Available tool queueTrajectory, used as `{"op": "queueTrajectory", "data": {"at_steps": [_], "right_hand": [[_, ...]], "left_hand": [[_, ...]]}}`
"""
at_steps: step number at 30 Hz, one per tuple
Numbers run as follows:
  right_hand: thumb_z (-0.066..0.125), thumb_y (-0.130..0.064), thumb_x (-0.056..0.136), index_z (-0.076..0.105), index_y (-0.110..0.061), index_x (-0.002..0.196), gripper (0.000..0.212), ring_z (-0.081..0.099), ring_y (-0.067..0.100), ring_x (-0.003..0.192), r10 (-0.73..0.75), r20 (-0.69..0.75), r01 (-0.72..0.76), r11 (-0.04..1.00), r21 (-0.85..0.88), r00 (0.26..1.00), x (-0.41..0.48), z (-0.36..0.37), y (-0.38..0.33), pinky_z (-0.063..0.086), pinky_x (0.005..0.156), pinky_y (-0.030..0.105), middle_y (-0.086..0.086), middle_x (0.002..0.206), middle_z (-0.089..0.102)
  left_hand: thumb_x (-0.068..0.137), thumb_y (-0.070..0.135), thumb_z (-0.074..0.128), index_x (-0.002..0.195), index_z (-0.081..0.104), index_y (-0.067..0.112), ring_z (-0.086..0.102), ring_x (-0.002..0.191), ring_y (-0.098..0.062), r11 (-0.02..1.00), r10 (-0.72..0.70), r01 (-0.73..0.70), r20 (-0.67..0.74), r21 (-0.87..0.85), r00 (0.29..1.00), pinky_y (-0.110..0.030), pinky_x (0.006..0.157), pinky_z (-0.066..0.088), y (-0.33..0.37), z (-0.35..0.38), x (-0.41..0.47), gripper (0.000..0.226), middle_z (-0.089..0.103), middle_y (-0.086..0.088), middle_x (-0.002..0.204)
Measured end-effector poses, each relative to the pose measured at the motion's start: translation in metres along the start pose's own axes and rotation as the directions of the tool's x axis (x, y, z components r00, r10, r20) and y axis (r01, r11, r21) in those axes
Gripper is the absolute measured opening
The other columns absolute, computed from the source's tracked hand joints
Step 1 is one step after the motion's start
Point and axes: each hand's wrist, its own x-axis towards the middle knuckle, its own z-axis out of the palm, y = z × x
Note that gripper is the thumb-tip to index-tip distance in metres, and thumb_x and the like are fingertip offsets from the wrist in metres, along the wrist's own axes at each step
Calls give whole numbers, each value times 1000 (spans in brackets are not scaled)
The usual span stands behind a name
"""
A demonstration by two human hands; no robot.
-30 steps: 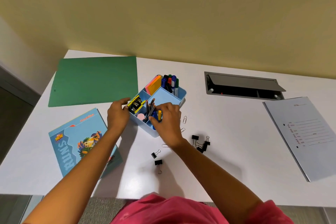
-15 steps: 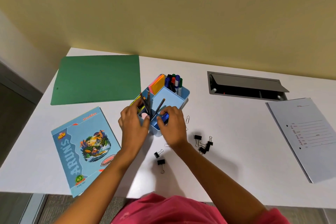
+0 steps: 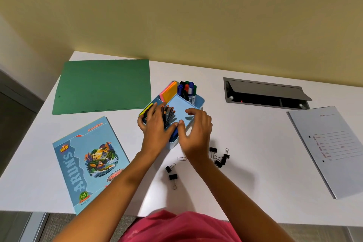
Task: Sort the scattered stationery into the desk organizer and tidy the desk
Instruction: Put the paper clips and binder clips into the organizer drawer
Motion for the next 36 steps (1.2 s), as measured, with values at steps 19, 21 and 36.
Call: {"op": "queueTrajectory", "data": {"at_steps": [19, 21, 36], "right_hand": [[59, -35, 87, 66, -18, 94, 20, 54, 22, 93, -292, 191, 339, 890, -304, 937, -10, 25, -11, 34, 81, 36, -1, 91, 64], [58, -39, 87, 67, -22, 92, 20, 55, 21, 89, -263, 230, 336, 856, -392, 937, -7, 30, -16, 30, 79, 36, -4, 85, 65], [80, -30, 74, 65, -19, 78, 18, 52, 18, 52, -236, 238, 333, 743, -580, 942, 27, 31, -29, 25, 66, 32, -4, 47, 53]], "left_hand": [[91, 60, 40, 143, 30, 33, 47, 126, -9, 880, -229, 181, -59, -439, 972, -46, 113, 28, 3, -43, 4, 59, 51, 22, 130], [101, 49, 29, 147, 29, 31, 42, 121, 4, 817, -302, 227, -58, -530, 951, -28, 109, 28, 6, -51, 2, 49, 43, 35, 129], [96, 7, 47, 136, 53, 21, 48, 125, -16, 928, -229, 174, -136, -329, 964, -21, 102, 32, -11, -39, -23, 43, 58, 2, 133]]}}
